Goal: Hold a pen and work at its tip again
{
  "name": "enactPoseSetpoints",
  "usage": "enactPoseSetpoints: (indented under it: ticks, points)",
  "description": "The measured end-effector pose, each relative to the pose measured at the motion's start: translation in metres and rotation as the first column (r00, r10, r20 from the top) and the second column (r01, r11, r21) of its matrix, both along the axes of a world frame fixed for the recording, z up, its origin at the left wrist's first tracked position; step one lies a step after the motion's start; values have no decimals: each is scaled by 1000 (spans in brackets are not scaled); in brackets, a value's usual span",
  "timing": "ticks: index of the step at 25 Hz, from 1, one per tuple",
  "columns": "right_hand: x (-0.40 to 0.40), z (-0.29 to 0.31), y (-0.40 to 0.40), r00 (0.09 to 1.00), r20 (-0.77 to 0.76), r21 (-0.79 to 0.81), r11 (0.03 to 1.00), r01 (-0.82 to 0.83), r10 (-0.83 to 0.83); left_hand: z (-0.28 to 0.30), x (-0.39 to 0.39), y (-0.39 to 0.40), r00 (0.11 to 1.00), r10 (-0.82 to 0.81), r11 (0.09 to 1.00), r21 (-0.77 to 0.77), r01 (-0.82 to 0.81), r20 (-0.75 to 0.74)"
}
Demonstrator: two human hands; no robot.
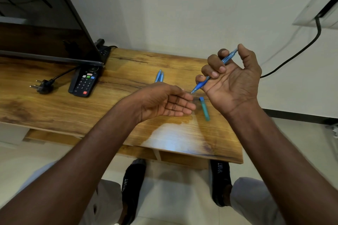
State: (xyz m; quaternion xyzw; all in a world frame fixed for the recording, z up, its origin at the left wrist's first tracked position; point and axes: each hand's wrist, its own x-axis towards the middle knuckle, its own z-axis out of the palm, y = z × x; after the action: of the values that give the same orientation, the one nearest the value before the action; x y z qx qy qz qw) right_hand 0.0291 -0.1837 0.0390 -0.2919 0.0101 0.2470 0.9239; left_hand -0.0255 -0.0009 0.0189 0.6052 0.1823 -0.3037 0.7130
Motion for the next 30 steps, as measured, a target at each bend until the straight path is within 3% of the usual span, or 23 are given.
enactPoseSetpoints:
  ticks: [30]
  points:
    - [0, -3, 0, 1000, 3, -8, 1000, -14, 14, 2, -1, 0, 1000, -6, 1000, 4, 6, 13]
